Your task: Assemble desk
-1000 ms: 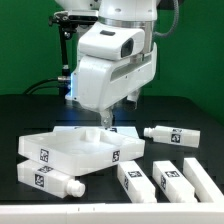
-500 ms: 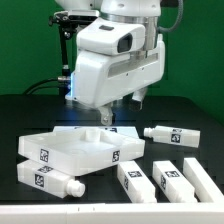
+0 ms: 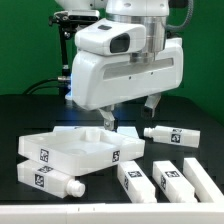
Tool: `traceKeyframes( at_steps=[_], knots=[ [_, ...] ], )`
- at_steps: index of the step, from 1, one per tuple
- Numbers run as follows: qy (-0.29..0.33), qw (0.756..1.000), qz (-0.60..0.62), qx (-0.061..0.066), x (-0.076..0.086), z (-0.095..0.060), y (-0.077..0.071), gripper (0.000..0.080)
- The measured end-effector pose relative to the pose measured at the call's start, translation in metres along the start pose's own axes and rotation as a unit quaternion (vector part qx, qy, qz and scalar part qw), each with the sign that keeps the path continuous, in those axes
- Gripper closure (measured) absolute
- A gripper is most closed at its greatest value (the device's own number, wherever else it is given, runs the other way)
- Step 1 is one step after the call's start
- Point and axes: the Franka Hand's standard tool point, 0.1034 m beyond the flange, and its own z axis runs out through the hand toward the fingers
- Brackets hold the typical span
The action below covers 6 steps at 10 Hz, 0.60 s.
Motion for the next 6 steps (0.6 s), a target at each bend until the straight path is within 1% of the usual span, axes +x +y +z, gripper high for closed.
traceKeyframes(
  at_steps=[1, 2, 3, 4, 5, 6],
  knots=[
    [0.0, 1.0, 0.002, 0.001, -0.001, 0.003, 0.001, 0.015],
    [0.002, 1.0, 0.013, 0.0, -0.003, 0.018, 0.008, 0.015],
    [0.001, 0.999, 0.035, 0.001, -0.001, 0.033, 0.015, 0.015],
    [0.009, 0.997, 0.07, -0.002, 0.004, 0.043, 0.014, 0.015],
    [0.017, 0.996, 0.083, -0.006, 0.007, 0.047, 0.009, 0.015],
    [0.017, 0.997, 0.077, -0.006, 0.007, 0.046, 0.01, 0.015]
  ],
)
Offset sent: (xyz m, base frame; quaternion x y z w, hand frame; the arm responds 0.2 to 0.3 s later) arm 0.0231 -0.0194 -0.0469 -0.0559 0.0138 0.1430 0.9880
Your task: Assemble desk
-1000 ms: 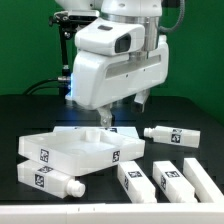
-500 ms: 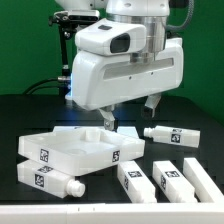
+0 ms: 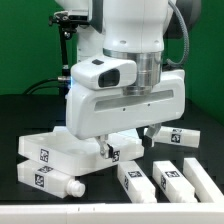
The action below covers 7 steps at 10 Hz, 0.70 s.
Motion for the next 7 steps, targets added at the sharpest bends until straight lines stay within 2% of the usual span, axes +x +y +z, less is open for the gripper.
traceKeyframes(
  at_steps=[3, 5, 7],
  knots=[
    [0.005, 1.0, -0.001, -0.002, 0.001, 0.002, 0.0, 0.015],
    [0.02, 1.0, -0.005, -0.005, -0.002, 0.02, -0.011, 0.015],
    [0.02, 1.0, -0.008, -0.004, -0.004, 0.031, -0.011, 0.015]
  ],
)
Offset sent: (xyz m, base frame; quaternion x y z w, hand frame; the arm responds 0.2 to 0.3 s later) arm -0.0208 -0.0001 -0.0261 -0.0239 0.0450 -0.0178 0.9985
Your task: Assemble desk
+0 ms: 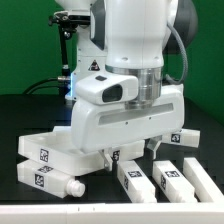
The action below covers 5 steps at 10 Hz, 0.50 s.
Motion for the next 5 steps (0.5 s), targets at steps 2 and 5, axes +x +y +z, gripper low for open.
traceKeyframes(
  at_steps=[2, 5],
  knots=[
    [0.001, 1.0, -0.009, 0.0, -0.0023, 0.0068, -0.0012, 0.015],
    [0.004, 1.0, -0.015, -0.001, -0.0033, 0.0104, 0.0002, 0.015]
  ],
)
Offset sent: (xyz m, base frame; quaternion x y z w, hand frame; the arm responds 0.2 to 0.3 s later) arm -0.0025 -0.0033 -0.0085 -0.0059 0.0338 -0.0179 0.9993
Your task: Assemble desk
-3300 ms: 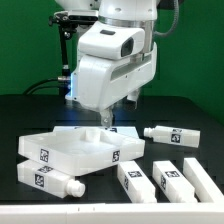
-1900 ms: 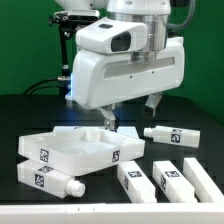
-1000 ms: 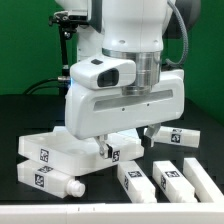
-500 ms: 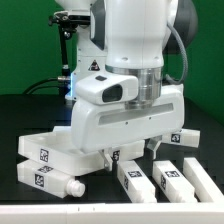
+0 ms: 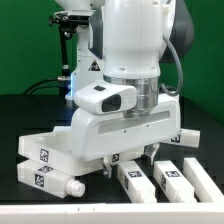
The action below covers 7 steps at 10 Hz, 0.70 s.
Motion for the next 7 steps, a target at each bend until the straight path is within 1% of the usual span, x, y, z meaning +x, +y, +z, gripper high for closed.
traceKeyframes(
  at_steps=[1, 2, 3, 5, 6, 7],
  knots=[
    [0.0, 1.0, 0.0, 0.0, 0.0, 0.0, 0.0, 0.0269],
    [0.0, 1.0, 0.0, 0.0, 0.0, 0.0, 0.0, 0.0408],
    [0.0, 1.0, 0.0, 0.0, 0.0001, -0.0001, 0.0, 0.0521],
    [0.0, 1.0, 0.0, 0.0, 0.0003, -0.0002, 0.0001, 0.0518],
    [0.0, 1.0, -0.002, 0.0, 0.0042, -0.0029, -0.0003, 0.0518],
    [0.0, 1.0, -0.003, -0.001, 0.0088, -0.0088, -0.0006, 0.0518]
  ],
)
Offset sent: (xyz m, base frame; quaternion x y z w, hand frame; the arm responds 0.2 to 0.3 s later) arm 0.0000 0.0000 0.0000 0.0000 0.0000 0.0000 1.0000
